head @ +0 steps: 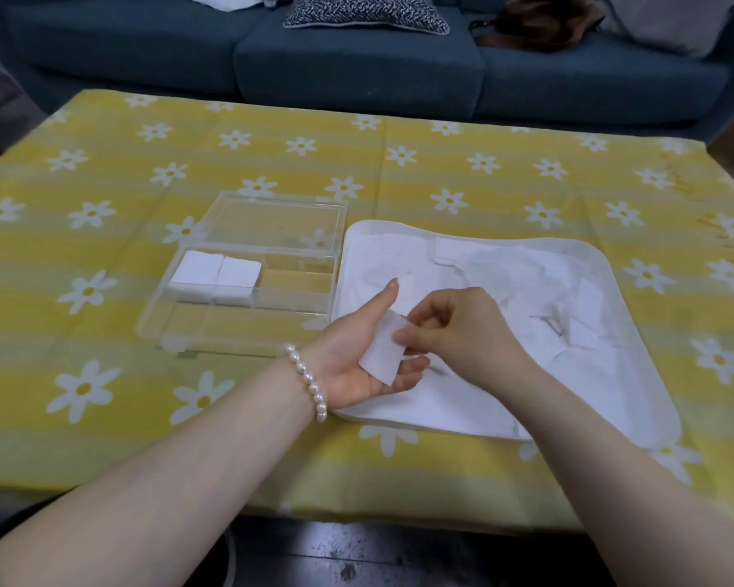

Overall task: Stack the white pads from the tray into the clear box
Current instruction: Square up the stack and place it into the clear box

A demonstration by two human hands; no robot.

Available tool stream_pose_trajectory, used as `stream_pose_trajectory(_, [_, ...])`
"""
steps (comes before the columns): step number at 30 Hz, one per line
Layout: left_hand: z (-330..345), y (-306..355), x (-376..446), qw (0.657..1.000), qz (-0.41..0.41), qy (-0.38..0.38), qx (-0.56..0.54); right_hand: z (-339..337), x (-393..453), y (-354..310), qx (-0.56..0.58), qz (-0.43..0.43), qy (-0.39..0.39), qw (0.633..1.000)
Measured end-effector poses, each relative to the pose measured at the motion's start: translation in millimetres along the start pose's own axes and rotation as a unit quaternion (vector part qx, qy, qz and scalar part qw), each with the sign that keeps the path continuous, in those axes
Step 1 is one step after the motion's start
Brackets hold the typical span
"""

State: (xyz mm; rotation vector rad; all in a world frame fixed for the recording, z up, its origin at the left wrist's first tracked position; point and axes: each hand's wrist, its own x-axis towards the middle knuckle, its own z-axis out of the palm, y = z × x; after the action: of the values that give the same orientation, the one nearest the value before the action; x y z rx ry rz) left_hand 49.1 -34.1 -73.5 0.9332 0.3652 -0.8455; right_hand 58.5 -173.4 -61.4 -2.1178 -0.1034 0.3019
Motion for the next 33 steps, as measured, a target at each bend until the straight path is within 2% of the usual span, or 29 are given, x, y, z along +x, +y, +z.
stream_pose_trajectory(3, [-3,7,-3,0.999,0.019,0.019,0.022,4,7,3,0.026,-0.044,0.067,0.996])
stream_pose_trajectory(5, [-10,20,-7,0.997,0.054,0.038,-0.033,2,16,9,0.029,-0.045,0.133,0.990])
stream_pose_trajectory(6, [-15,28,-9,0.993,0.080,0.047,-0.068,2,20,13,-0.008,-0.035,0.142,0.989])
stream_pose_trajectory(10, [-30,51,-18,0.972,0.157,0.077,-0.159,23,22,32,-0.226,0.015,0.030,0.974])
stream_pose_trajectory(13, [-33,53,-20,0.964,0.164,0.089,-0.187,38,17,32,-0.364,-0.001,0.017,0.931])
stream_pose_trajectory(15, [-32,51,-19,0.963,0.153,0.096,-0.202,40,17,28,-0.373,0.002,0.017,0.928])
stream_pose_trajectory(20, [-31,49,-19,0.964,0.133,0.107,-0.202,42,15,19,-0.347,0.027,-0.041,0.937])
stream_pose_trajectory(25, [-31,46,-17,0.966,0.131,0.120,-0.190,34,14,17,-0.187,0.043,-0.004,0.981])
stream_pose_trajectory(26, [-31,46,-17,0.966,0.130,0.121,-0.187,31,14,15,-0.131,0.059,0.003,0.990])
stream_pose_trajectory(28, [-30,44,-16,0.967,0.127,0.122,-0.182,22,14,9,0.062,0.098,0.029,0.993])
stream_pose_trajectory(29, [-29,42,-15,0.968,0.126,0.122,-0.181,16,15,7,0.175,0.114,0.039,0.977])
stream_pose_trajectory(31, [-25,37,-12,0.968,0.120,0.118,-0.183,8,15,1,0.369,0.138,0.035,0.918])
stream_pose_trajectory(33, [-18,27,-6,0.969,0.120,0.114,-0.182,4,13,-3,0.465,0.147,0.031,0.873])
